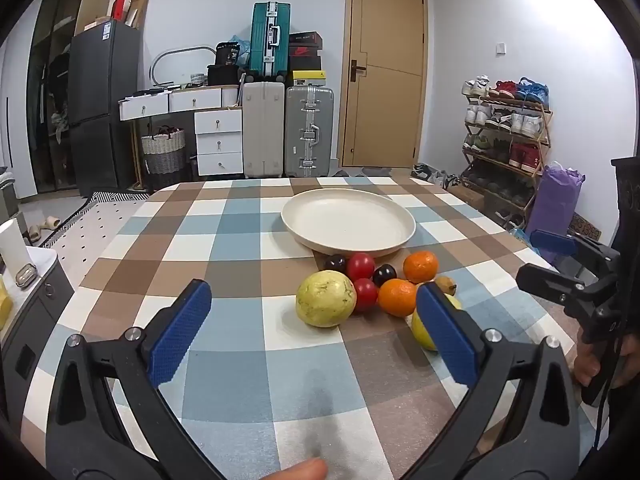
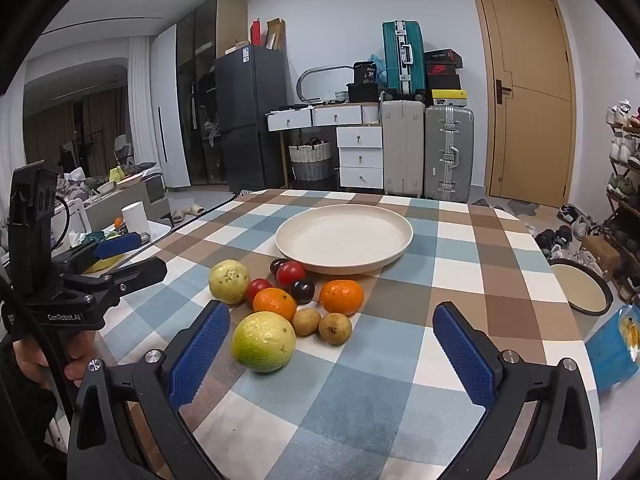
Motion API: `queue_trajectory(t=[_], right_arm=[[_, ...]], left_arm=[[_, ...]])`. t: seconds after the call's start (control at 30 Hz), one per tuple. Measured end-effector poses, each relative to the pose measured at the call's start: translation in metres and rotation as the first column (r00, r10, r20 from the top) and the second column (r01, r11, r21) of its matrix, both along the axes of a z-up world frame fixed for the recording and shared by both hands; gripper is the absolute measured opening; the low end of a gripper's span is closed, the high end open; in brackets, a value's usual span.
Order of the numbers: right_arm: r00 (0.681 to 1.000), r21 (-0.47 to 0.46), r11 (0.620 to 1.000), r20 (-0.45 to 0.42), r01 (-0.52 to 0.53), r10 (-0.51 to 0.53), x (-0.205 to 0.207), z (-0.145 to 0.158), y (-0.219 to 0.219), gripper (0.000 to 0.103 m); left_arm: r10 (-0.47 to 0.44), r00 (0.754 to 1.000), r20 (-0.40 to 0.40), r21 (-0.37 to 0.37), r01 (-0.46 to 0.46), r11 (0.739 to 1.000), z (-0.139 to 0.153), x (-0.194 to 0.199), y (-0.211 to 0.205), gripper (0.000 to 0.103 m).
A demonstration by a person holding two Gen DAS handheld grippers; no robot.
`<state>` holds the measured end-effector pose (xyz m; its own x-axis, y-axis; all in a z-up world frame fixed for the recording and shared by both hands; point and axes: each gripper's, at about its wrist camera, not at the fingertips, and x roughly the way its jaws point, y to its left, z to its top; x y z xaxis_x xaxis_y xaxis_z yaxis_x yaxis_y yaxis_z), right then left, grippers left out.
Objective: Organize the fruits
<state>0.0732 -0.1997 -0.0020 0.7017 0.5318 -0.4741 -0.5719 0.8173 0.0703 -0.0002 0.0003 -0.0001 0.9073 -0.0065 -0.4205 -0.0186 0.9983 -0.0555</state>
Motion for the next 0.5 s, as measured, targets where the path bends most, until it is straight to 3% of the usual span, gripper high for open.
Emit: queue_trajectory(t=[0.5], right_arm=[[1.0, -0.008, 1.0, -0.01, 0.001, -0.001, 0.0009, -0.0002, -0.0011, 0.103]], left_arm=[[0.002, 1.0, -0.01, 0.001, -0.002, 1.0, 0.0, 0.0, -0.0001, 0.102]])
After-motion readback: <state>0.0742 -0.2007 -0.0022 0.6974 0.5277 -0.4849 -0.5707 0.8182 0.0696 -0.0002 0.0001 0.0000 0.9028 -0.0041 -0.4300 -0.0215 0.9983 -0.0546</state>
